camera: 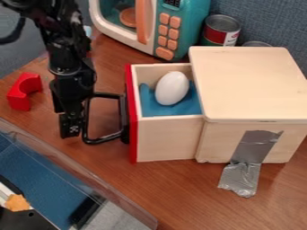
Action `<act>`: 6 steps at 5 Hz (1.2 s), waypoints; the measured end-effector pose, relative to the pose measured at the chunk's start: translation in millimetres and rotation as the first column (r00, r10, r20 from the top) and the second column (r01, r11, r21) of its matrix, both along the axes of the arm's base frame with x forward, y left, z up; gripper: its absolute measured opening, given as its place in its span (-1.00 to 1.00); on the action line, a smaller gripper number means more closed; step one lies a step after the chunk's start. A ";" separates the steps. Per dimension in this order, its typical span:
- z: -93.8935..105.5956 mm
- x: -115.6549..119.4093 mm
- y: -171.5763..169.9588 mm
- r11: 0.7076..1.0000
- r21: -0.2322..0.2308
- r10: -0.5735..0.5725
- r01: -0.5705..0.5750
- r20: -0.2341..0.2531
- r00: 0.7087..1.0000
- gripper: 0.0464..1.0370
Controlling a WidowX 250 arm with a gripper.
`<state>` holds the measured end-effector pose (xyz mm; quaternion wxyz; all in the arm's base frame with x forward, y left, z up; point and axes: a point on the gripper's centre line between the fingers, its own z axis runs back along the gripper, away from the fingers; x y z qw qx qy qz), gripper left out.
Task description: Close the drawer
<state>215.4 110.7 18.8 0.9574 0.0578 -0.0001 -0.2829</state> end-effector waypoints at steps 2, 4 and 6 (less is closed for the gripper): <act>6.2 14.6 -19.8 0.999 -0.040 -0.007 0.007 0.011 1.000 0.93; 6.3 51.4 -37.3 0.998 -0.067 0.011 -0.009 0.021 1.000 0.93; -12.5 77.6 -54.5 0.997 -0.078 0.016 -0.016 -0.001 1.000 0.93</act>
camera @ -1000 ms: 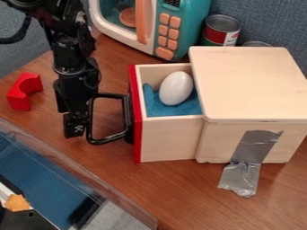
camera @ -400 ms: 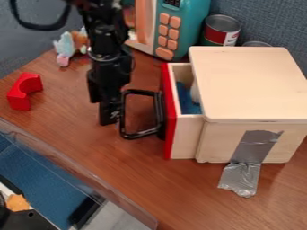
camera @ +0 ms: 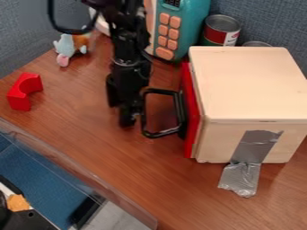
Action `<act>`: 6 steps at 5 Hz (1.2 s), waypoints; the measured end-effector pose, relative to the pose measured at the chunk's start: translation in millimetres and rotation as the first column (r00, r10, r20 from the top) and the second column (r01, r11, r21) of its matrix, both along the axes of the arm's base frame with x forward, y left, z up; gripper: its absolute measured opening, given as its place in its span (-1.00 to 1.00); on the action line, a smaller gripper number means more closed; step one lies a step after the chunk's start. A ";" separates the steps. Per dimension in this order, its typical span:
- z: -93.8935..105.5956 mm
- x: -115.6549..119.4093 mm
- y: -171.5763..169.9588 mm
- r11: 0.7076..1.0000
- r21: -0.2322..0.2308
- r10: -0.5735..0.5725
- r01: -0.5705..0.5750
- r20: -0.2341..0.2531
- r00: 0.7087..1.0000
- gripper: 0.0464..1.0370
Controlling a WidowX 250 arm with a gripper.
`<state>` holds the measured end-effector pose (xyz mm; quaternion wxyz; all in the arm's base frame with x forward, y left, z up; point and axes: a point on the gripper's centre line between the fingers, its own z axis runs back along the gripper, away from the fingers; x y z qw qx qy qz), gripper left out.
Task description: Close the drawer
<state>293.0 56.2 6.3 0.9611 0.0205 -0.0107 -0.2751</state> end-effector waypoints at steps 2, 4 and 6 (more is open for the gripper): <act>1.9 6.5 -17.0 1.000 -0.024 -0.013 0.013 -0.004 1.000 0.92; 10.0 4.7 -15.3 1.000 0.002 0.029 -0.029 0.002 1.000 0.92; 66.9 -46.8 52.4 0.761 0.468 0.425 -0.449 0.163 0.890 0.92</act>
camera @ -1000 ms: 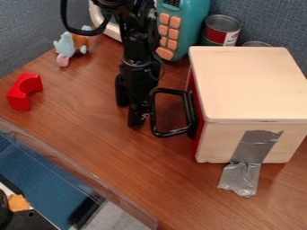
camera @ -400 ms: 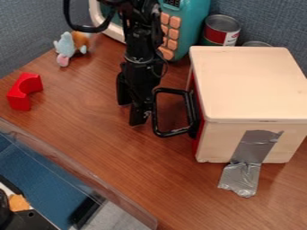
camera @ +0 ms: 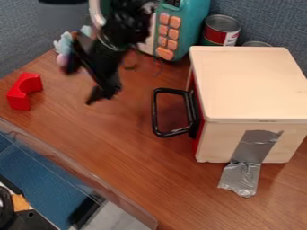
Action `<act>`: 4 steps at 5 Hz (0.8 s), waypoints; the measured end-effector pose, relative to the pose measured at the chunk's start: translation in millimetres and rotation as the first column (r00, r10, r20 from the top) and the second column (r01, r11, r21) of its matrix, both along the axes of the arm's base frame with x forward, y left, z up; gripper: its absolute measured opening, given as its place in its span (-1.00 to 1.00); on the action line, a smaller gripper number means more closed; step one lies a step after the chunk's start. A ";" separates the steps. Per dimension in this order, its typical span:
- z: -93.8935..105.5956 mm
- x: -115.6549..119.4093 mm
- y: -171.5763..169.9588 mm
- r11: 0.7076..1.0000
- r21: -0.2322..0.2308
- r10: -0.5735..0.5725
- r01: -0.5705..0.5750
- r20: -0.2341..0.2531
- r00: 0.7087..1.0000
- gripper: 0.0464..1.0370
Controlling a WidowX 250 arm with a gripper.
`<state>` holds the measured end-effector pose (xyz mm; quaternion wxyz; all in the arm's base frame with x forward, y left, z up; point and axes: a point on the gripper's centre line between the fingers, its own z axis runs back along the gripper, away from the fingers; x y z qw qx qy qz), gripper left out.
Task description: Close the drawer
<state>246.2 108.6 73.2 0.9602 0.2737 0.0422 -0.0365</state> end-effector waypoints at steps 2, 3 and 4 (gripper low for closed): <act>36.1 -45.8 16.5 0.975 -0.074 0.213 -0.209 0.051 0.976 0.92; 48.9 -53.7 -4.6 0.938 -0.337 0.122 -0.084 0.093 0.988 0.92; 55.4 -61.1 -15.5 0.833 -0.553 0.048 0.016 0.102 0.994 0.92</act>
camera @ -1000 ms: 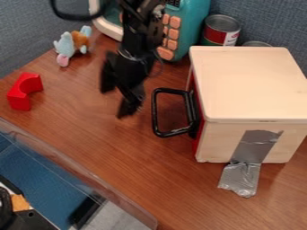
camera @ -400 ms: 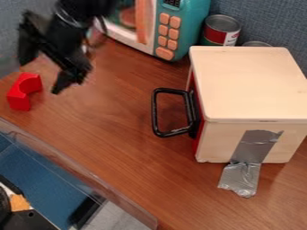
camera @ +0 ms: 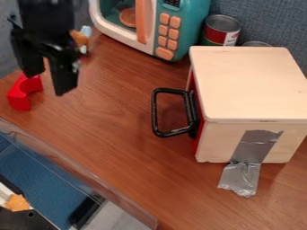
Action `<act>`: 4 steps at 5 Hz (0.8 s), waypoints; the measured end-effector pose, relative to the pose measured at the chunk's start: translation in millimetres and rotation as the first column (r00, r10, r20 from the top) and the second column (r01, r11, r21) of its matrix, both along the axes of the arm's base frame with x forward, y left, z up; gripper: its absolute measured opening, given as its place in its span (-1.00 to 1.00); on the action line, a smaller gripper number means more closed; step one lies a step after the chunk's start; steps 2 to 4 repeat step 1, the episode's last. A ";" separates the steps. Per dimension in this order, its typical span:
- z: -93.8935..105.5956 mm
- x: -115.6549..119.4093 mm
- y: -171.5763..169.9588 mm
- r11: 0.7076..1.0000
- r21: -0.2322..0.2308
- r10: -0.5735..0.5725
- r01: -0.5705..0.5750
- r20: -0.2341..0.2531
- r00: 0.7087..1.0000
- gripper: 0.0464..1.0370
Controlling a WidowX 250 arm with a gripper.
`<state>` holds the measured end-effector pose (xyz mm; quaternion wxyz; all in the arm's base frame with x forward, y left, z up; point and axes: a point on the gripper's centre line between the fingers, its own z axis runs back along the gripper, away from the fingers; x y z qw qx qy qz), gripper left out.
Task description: Close the drawer
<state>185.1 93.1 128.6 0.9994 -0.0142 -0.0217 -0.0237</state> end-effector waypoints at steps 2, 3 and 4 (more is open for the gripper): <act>5.7 -3.4 -1.3 0.999 0.051 -0.011 0.012 -0.013 1.000 0.92; 5.7 -3.4 -1.3 0.999 0.051 -0.011 0.012 -0.013 1.000 0.92; 5.7 -3.4 -1.3 0.999 0.051 -0.011 0.012 -0.013 1.000 0.92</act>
